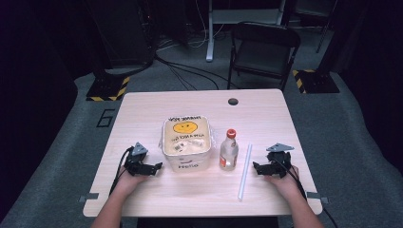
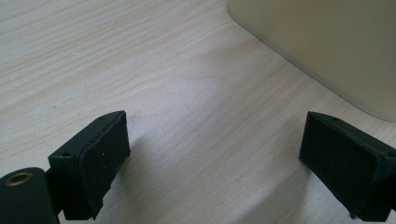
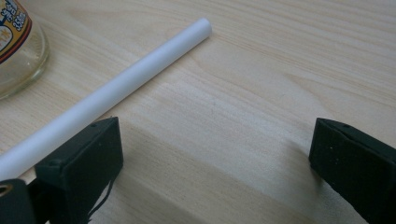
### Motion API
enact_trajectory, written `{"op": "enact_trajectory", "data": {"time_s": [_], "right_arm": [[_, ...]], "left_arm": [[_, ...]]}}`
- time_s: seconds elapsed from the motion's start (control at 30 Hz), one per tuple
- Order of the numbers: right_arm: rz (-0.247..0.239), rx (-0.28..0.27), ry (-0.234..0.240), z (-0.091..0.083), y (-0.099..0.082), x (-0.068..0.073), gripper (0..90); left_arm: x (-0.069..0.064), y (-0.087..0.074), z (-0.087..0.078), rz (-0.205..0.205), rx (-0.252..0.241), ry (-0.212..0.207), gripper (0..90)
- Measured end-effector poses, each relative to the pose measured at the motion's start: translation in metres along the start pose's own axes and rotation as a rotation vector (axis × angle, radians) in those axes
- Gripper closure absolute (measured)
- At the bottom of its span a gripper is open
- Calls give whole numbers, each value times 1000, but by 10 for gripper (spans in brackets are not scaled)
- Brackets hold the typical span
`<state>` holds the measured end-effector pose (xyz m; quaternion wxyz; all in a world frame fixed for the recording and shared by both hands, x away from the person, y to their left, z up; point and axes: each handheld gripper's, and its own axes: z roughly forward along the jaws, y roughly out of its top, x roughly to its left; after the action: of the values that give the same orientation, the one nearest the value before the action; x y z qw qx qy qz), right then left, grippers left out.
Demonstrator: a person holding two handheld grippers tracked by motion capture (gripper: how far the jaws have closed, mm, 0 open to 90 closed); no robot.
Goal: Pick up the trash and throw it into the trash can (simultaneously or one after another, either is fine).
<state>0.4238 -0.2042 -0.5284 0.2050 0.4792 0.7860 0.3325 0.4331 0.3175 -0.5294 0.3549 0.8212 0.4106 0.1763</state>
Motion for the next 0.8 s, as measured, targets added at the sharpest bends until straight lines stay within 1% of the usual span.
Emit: {"op": "enact_trajectory", "data": {"time_s": [0.17, 0.27, 0.33, 0.4, 0.43, 0.53, 0.67, 0.7, 0.8], "right_arm": [[-3, -11, 0, -1, 0, 0, 68], [-3, -17, 3, -2, -1, 1, 90], [-8, -22, 8, -4, -1, 2, 146], [-7, -28, 10, -4, -2, 3, 159], [-11, -30, 15, -4, -2, 3, 177], [-6, -48, 6, -6, -3, 2, 232], [-8, -48, 8, -7, -4, 1, 265], [-5, -49, 6, -7, -4, 1, 281], [11, -27, 1, -9, -2, 1, 348]], "left_arm": [[1, 0, 0, 1, 4, 2, 81], [0, 0, 1, 0, -6, 5, 80], [0, 0, 0, -1, 1, 2, 80], [0, 0, 0, -2, -3, 2, 80], [0, 0, 0, -1, 0, 2, 80], [0, 0, -1, 0, 1, 2, 80], [0, 0, 0, -2, 0, 2, 80], [0, 0, 0, -1, 0, 2, 80], [0, 0, -1, 1, 2, 2, 80]]}}
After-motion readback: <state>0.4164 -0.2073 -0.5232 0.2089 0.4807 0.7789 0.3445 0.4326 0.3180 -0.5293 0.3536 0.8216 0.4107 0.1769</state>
